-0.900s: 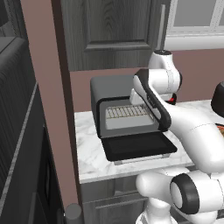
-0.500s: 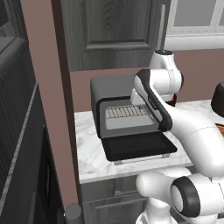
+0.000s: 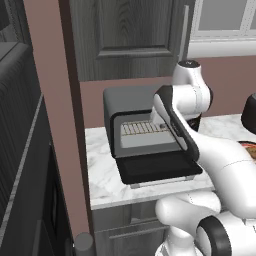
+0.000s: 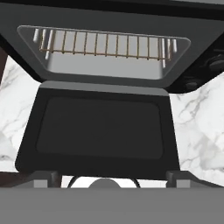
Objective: Pick up the bagel from the plate, place it on the toaster oven rack, close the door, and set the timer.
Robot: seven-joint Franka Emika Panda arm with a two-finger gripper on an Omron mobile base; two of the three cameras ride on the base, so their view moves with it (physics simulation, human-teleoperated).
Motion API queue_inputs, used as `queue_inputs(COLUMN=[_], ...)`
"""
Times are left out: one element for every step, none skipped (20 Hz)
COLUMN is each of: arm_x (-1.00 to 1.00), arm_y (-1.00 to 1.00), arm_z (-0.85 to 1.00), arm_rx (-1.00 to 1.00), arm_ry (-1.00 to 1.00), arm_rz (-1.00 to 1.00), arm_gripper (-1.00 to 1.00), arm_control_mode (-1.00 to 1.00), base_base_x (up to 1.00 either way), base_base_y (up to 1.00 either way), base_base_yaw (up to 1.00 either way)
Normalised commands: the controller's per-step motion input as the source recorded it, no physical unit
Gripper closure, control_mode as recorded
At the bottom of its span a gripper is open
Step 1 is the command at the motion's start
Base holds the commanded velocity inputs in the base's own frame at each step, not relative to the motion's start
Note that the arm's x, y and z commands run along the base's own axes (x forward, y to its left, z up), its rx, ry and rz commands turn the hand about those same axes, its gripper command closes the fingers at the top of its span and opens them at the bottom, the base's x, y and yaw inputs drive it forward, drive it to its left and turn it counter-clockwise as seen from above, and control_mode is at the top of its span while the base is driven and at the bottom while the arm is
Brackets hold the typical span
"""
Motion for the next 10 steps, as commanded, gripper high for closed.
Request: queue_inputs(arm_x=[0.00, 0.00, 0.00, 0.00, 0.00, 0.00, 0.00, 0.00, 0.00, 0.00], arm_y=[0.09, 0.09, 0.11, 0.12, 0.13, 0.13, 0.12, 0.11, 0.09, 0.03], arm_z=[0.00, -0.01, -0.02, -0.04, -0.06, -0.07, -0.09, -0.11, -0.13, -0.18], arm_rx=[-0.08, -0.09, -0.11, -0.12, -0.13, -0.13, -0.13, -0.14, -0.14, -0.13], arm_ry=[-0.01, -0.01, -0.01, 0.00, 0.00, 0.00, 0.00, 0.00, 0.00, 0.00], arm_rz=[0.00, 0.00, 0.00, 0.00, 0.00, 0.00, 0.00, 0.00, 0.00, 0.00], arm_gripper=[-1.00, -1.00, -1.00, -1.00, -1.00, -1.00, -1.00, -1.00, -1.00, -1.00], arm_control_mode=[-1.00, -1.00, -1.00, -1.00, -1.00, -1.00, -1.00, -1.00, -1.00, -1.00], base_base_x=[0.00, 0.00, 0.00, 0.00, 0.00, 0.00, 0.00, 0.00, 0.00, 0.00], base_base_y=[0.00, 0.00, 0.00, 0.00, 0.00, 0.00, 0.00, 0.00, 0.00, 0.00], base_base_yaw=[0.00, 0.00, 0.00, 0.00, 0.00, 0.00, 0.00, 0.00, 0.00, 0.00])
